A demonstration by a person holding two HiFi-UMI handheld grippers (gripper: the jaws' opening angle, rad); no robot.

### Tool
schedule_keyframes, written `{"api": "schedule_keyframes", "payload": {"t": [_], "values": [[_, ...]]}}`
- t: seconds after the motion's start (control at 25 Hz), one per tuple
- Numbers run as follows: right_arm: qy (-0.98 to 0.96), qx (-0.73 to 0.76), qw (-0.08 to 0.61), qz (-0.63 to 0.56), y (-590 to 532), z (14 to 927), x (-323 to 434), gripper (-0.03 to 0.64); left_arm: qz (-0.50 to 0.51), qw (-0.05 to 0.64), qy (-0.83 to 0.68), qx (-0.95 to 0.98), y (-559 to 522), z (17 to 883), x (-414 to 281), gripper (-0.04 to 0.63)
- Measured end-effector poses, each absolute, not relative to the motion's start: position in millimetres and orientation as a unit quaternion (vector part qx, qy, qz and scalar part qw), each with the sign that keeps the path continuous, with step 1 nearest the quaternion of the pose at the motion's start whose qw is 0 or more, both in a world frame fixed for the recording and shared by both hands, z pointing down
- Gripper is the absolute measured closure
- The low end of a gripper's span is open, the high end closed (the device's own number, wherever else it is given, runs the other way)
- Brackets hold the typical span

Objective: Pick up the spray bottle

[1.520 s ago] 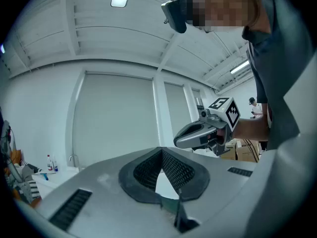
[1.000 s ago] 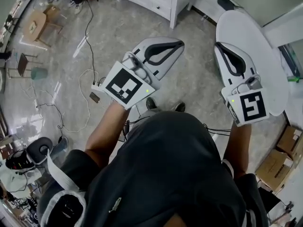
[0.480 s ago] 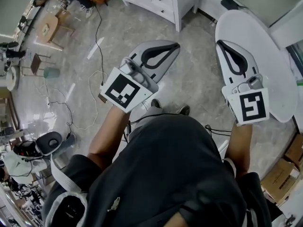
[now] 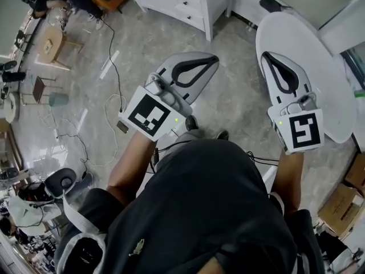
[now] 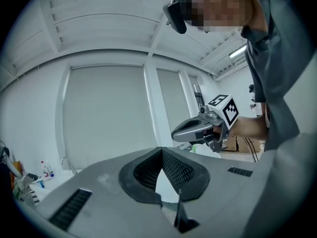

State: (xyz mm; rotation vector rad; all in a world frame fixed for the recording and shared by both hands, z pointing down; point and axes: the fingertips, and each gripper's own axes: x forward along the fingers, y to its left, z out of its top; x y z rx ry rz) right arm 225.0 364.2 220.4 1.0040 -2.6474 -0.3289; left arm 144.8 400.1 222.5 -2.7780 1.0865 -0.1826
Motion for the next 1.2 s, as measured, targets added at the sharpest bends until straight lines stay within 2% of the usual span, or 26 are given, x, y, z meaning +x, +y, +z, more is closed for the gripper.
{"api": "schedule_keyframes", "payload": {"t": [0.36, 0.68, 0.92, 1.2], "values": [[-0.898, 0.387, 0.171, -0.117, 324.8, 224.8, 154.1, 0.606, -0.043, 0.072, 0.328, -0.941, 355.2, 230.3, 66.8, 0.592], [-0.879, 0.423, 0.181, -0.125, 343.3, 212.6, 172.8, 0.607, -0.029, 0.082, 0.295, -0.951, 372.1, 224.5, 83.7, 0.592], [-0.886, 0.405, 0.192, -0.123, 298.8, 228.6, 143.5, 0.607, -0.029, 0.062, 0.300, -0.952, 325.6, 242.5, 58.0, 0.592], [-0.900, 0.375, 0.194, -0.109, 249.6, 237.5, 162.5, 0.607, -0.041, 0.068, 0.322, -0.943, 288.9, 239.9, 82.0, 0.592]]}}
